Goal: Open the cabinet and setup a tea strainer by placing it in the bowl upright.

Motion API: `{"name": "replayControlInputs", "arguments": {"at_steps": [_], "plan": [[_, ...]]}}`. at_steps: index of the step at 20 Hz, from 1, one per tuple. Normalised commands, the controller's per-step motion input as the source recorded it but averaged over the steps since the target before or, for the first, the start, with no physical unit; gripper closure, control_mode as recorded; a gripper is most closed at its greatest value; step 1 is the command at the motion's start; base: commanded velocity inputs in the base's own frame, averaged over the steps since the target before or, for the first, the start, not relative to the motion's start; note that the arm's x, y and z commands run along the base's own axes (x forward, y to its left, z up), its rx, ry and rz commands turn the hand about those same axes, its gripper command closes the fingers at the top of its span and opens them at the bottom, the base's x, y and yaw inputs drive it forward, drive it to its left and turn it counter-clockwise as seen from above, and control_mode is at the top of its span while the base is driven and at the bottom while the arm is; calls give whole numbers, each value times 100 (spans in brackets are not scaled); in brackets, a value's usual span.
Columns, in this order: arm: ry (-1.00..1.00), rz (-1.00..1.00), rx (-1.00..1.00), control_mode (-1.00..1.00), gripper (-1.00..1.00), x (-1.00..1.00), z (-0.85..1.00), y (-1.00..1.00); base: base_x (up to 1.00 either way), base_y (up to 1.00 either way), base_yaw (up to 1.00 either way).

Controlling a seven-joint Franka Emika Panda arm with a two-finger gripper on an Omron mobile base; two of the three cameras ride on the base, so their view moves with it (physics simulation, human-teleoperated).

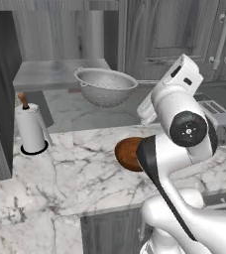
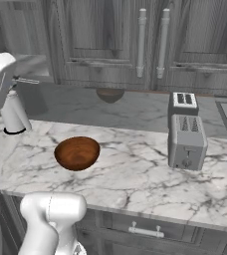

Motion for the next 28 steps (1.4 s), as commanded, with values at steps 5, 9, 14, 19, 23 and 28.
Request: {"name": "replayControlInputs", "arguments": {"at_steps": [5,9,14,19,23,28], "plan": [[0,18,-11,-100,100,-65,-11,-51,0,0,0],[0,11,-12,-100,100,-52,-39,-44,0,0,0],[0,1,-11,-100,100,-31,-64,-31,0,0,0],[4,-7,-7,-100,100,-7,-76,-30,0,0,0],[1,-13,-2,-100,100,-3,-84,-34,0,0,0],[1,-16,0,-100,100,0,-78,-55,0,0,0]]}}
